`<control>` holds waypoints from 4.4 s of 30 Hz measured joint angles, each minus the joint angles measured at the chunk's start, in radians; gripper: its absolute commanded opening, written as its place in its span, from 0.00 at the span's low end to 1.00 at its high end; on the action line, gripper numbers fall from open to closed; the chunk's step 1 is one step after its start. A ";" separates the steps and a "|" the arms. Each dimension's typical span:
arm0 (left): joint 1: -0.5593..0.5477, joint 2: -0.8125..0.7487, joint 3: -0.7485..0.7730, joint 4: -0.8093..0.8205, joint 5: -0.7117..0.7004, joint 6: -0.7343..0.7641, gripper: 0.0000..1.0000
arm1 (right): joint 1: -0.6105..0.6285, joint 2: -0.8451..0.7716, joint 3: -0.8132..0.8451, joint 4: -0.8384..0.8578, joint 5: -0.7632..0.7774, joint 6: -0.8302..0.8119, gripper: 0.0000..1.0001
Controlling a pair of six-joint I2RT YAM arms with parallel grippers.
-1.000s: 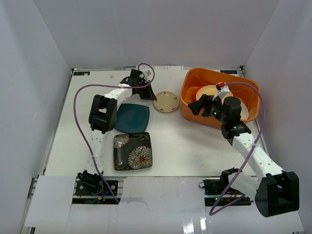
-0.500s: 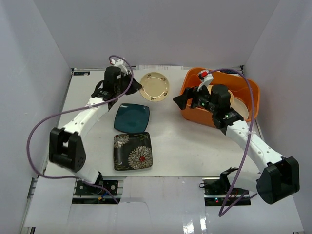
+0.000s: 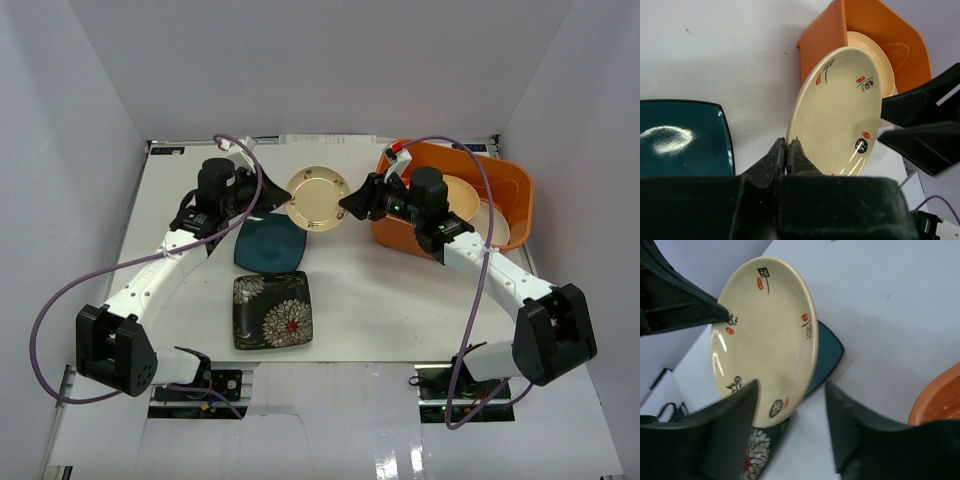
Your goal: Place the plates into the plastic bin on the countertop
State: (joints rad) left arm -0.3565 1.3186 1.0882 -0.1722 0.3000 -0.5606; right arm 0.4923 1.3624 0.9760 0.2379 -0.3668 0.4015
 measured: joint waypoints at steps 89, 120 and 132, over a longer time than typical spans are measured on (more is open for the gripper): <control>0.421 0.573 -0.034 -0.079 0.318 0.114 0.45 | 0.270 0.593 -0.082 0.418 0.286 0.322 0.39; 0.462 0.428 -0.321 0.246 0.338 -0.077 0.20 | 0.214 0.745 0.041 0.508 0.237 0.486 0.09; 0.462 0.300 -0.419 0.352 0.340 -0.184 0.00 | 0.208 0.757 0.022 0.582 0.206 0.525 0.54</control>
State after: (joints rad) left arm 0.1055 1.6188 0.6689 0.1795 0.6399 -0.7444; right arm 0.7002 2.1193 0.9981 0.8200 -0.1608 0.9260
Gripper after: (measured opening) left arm 0.195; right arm 0.400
